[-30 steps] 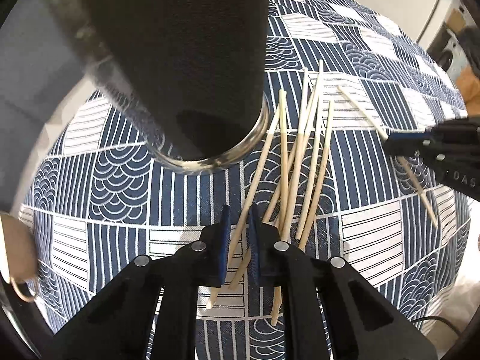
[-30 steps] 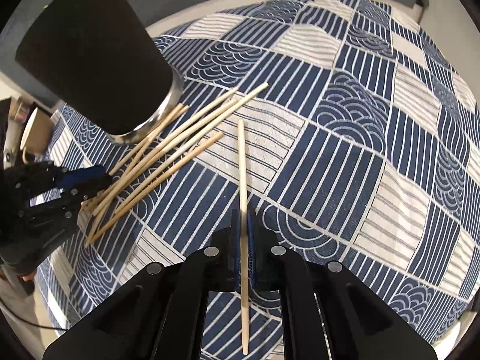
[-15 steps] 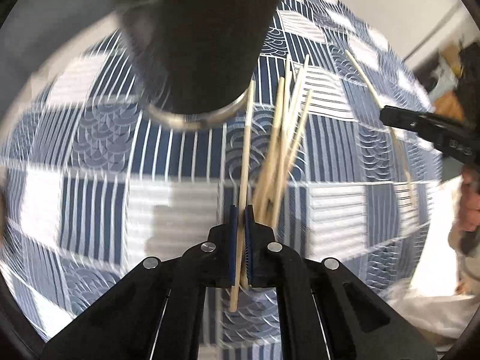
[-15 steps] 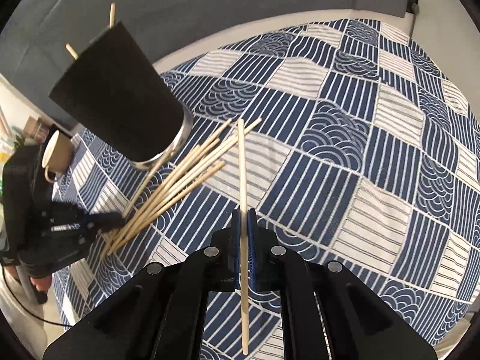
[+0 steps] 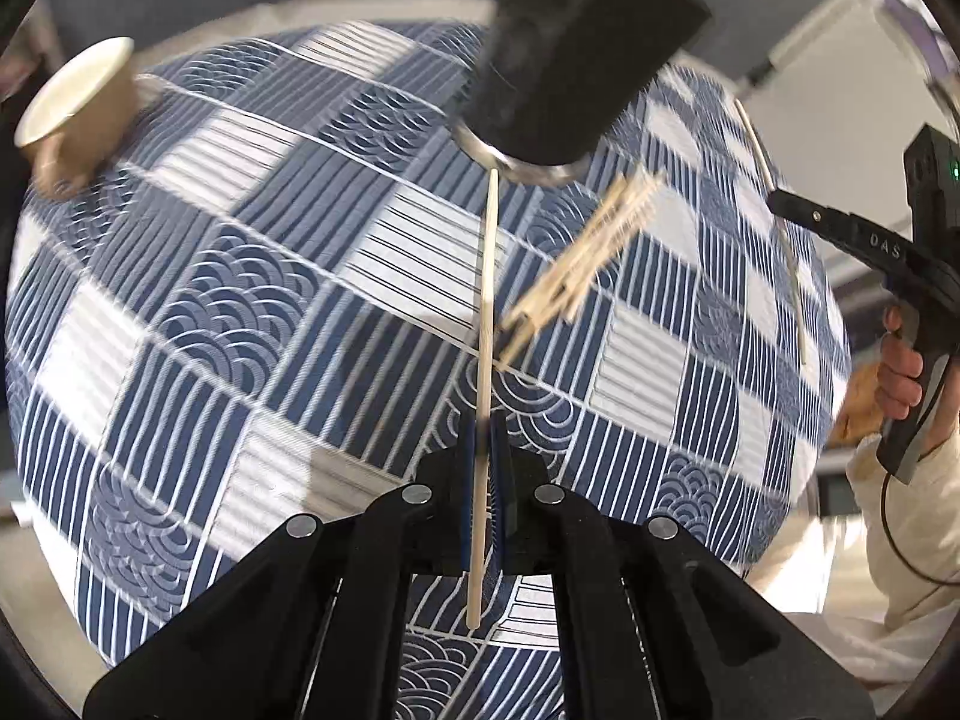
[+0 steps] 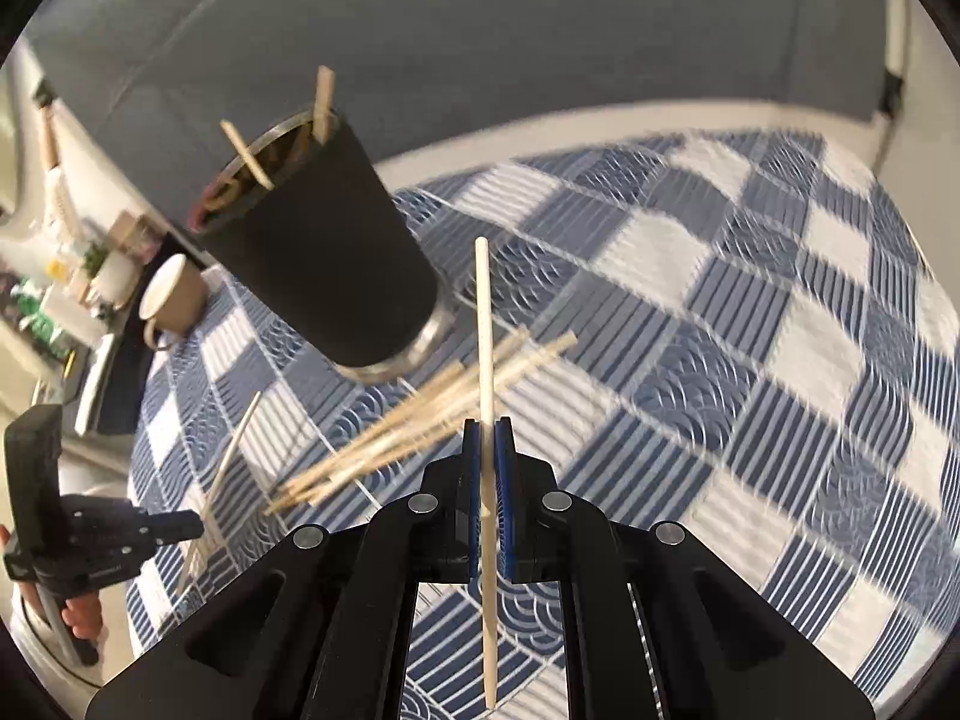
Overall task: Organize utensils
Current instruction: 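Raise both held skewers upright over the black cup's opening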
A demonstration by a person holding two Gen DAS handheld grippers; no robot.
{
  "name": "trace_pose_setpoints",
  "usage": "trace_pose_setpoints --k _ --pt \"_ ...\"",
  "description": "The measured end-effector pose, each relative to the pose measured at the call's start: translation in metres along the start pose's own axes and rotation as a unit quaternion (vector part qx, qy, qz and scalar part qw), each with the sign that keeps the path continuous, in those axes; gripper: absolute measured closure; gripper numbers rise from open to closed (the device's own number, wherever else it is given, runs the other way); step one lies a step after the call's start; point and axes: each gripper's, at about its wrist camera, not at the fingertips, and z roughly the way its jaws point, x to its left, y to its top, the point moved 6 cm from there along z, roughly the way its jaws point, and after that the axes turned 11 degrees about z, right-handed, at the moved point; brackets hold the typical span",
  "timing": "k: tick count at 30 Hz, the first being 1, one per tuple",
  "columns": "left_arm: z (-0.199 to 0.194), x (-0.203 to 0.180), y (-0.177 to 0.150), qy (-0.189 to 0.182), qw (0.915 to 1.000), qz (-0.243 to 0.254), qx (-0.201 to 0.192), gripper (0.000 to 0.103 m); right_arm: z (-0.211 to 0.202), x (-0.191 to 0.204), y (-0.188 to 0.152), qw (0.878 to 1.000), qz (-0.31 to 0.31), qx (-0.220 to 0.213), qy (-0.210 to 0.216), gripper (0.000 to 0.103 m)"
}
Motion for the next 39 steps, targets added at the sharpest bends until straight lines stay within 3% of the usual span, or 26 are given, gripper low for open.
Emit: trace_pose_setpoints --k 3,10,18,32,39 --pt "-0.017 0.007 0.003 0.016 0.9991 -0.027 -0.029 0.098 -0.011 0.007 0.02 0.998 -0.043 -0.039 -0.017 0.098" --pt "-0.068 0.004 0.04 0.062 0.9914 -0.034 -0.111 0.098 -0.045 0.031 0.07 0.991 -0.092 -0.1 0.017 0.098" --pt "-0.083 -0.027 0.1 0.074 0.9841 0.068 -0.146 0.098 -0.081 0.068 0.105 0.977 -0.114 -0.173 0.05 0.098" --pt "-0.094 -0.084 0.198 0.027 0.9632 0.162 -0.213 0.098 -0.118 0.11 0.128 0.961 -0.101 -0.234 0.103 0.098" --pt "-0.107 -0.093 0.228 -0.014 0.9479 0.141 -0.285 0.098 -0.123 0.114 0.139 0.952 -0.095 -0.255 0.143 0.098"
